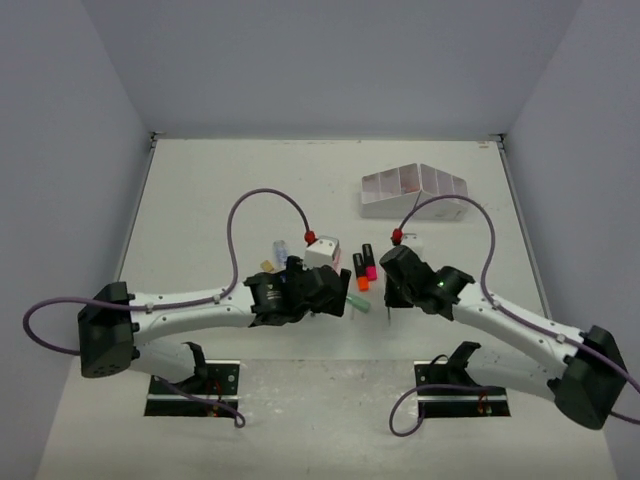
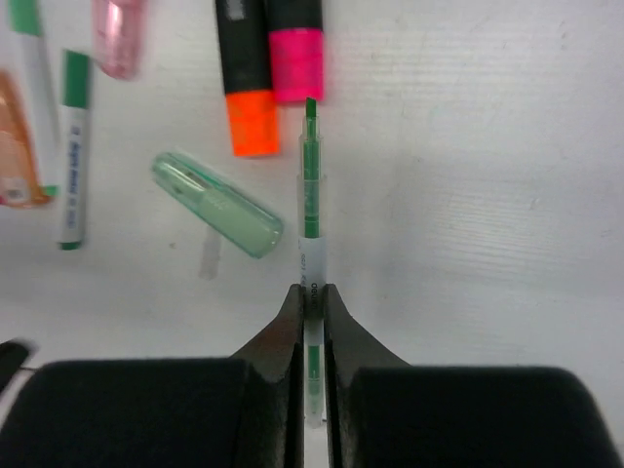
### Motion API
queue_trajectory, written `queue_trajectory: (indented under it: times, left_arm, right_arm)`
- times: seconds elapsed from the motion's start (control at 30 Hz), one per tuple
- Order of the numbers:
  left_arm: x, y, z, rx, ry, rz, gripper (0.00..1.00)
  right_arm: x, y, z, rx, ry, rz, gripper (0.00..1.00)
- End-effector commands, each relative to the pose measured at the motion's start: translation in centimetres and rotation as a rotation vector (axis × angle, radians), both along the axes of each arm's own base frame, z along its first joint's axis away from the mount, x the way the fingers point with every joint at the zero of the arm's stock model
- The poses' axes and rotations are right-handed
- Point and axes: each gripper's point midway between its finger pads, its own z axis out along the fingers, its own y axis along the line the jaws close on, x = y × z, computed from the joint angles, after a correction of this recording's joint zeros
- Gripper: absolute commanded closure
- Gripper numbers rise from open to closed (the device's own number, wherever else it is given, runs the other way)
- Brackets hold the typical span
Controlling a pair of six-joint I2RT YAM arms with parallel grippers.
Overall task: Sort the stationery into containers
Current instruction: Pick up the pen from the center of the board, then close the pen cap on the pen.
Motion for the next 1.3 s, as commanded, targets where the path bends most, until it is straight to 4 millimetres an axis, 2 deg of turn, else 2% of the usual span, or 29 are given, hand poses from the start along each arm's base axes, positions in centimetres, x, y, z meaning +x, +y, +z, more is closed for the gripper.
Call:
queue_trajectory:
  times: [0.0, 0.1, 0.13, 0.27, 0.37, 0.67, 0.97, 1.03, 1.1, 1.23, 1.27]
  left_arm:
    - [-0.2, -3.5, -1.2, -0.042, 0.015, 0.031, 0.24]
    - [-0.4, -5.3, -2.8, -0.006, 0.033, 0.016, 0.42]
    - [-0.5, -5.7, -3.3, 0.005, 0.038, 0.014, 0.44]
    - [-0.8, -6.7, -5.4, 0.037, 0.058, 0.018, 0.43]
    - [-0.9, -7.5, -5.7, 0.035, 0.059, 0.012, 0.44]
    - [-0.9, -8.4, -7.6, 0.060, 0.070, -0.007, 0.61]
    - [-0.5, -8.6, -9.3, 0.103, 0.065, 0.004, 0.65]
    - [-0.6, -8.5, -10.1, 0.128, 0.076, 0.005, 0.78]
    - [-0.6, -8.3, -10.4, 0.142, 0.082, 0.017, 0.98]
    - [-0.5, -7.7, -9.8, 0.147, 0.075, 0.040, 1.00]
    - [-0.4, -7.2, -8.8, 0.141, 0.063, 0.050, 1.00]
  right_arm:
    - [0.6, -2.4, 6.5, 0.060, -0.182, -0.088, 1.00]
    - [0.5, -3.3, 7.9, 0.107, -0.252, -0.122, 1.00]
    - [0.4, -3.6, 8.1, 0.118, -0.265, -0.133, 1.00]
    - [0.0, -4.1, 7.7, 0.128, -0.272, -0.136, 1.00]
    - [-0.3, -3.8, 7.3, 0.133, -0.254, -0.123, 1.00]
    - [-0.4, -3.4, 7.4, 0.152, -0.260, -0.097, 1.00]
    - [-0.5, -2.7, 6.9, 0.163, -0.243, -0.069, 1.00]
    - [-0.5, -2.7, 7.0, 0.165, -0.245, -0.066, 1.00]
    - [-0.5, -2.5, 6.9, 0.169, -0.244, -0.055, 1.00]
    - [-0.5, -2.1, 6.9, 0.174, -0.236, -0.041, 1.00]
    - [-0.4, -2.2, 7.0, 0.179, -0.245, -0.045, 1.00]
